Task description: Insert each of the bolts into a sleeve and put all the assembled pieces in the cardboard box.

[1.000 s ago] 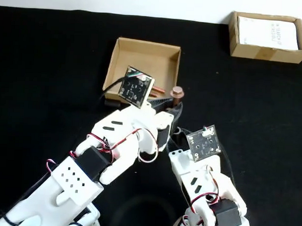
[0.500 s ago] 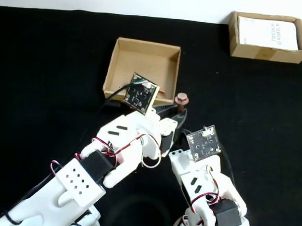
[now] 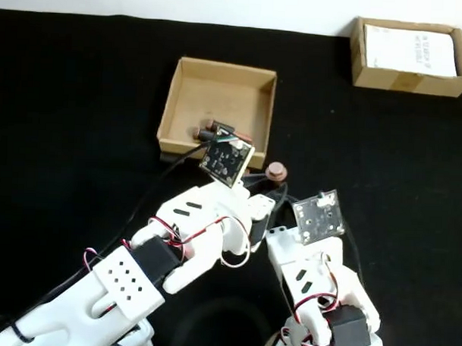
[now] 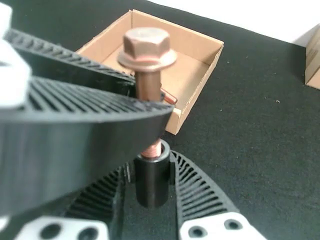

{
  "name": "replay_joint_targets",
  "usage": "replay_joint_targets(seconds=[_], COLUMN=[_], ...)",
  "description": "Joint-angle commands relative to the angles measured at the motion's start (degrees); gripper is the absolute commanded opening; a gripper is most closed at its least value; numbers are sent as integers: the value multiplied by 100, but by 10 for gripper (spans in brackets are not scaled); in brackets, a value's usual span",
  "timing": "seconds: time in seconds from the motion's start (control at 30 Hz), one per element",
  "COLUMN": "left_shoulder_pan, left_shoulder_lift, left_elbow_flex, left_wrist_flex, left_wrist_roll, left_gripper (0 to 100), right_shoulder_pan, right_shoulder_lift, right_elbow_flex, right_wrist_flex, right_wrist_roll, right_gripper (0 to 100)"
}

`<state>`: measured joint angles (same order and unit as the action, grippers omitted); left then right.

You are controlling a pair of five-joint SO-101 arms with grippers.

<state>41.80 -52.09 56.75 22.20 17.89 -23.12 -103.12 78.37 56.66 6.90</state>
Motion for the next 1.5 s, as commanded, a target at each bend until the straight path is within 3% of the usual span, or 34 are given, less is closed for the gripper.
replay_joint_targets(seconds=[0.0,0.13,0.37,0.53,0.7,0.93,1.17,1.33,1.47], left_shoulder_pan=[84,75,101,-92,-418,-1235,-2519,-3943,-4699], left_shoulder_lift=[-40,-40,-48,-365,-1464,-3477,-5341,-5095,-5095], left_elbow_flex=[-31,-31,13,-4,-4,321,1446,1692,2448], left_wrist_flex=[-176,-149,791,1380,2154,3007,2971,2963,2804], left_wrist_roll=[35,18,35,9,-62,-1204,-1899,-1644,-1336], left_gripper=[9,34,317,324,259,1,8,8,8], right_shoulder_pan=[110,110,110,136,145,681,664,655,514], right_shoulder_lift=[-40,-40,13,13,101,2009,4620,6369,7741], right_elbow_flex=[-277,-277,-426,-470,-848,-2387,-4673,-6273,-7178], right_wrist_flex=[-119,-119,-127,-127,-136,-101,-127,-119,-127], right_wrist_roll=[-44,-44,-44,-44,-158,-862,-862,44,923], right_gripper=[8,8,8,8,8,8,8,8,8])
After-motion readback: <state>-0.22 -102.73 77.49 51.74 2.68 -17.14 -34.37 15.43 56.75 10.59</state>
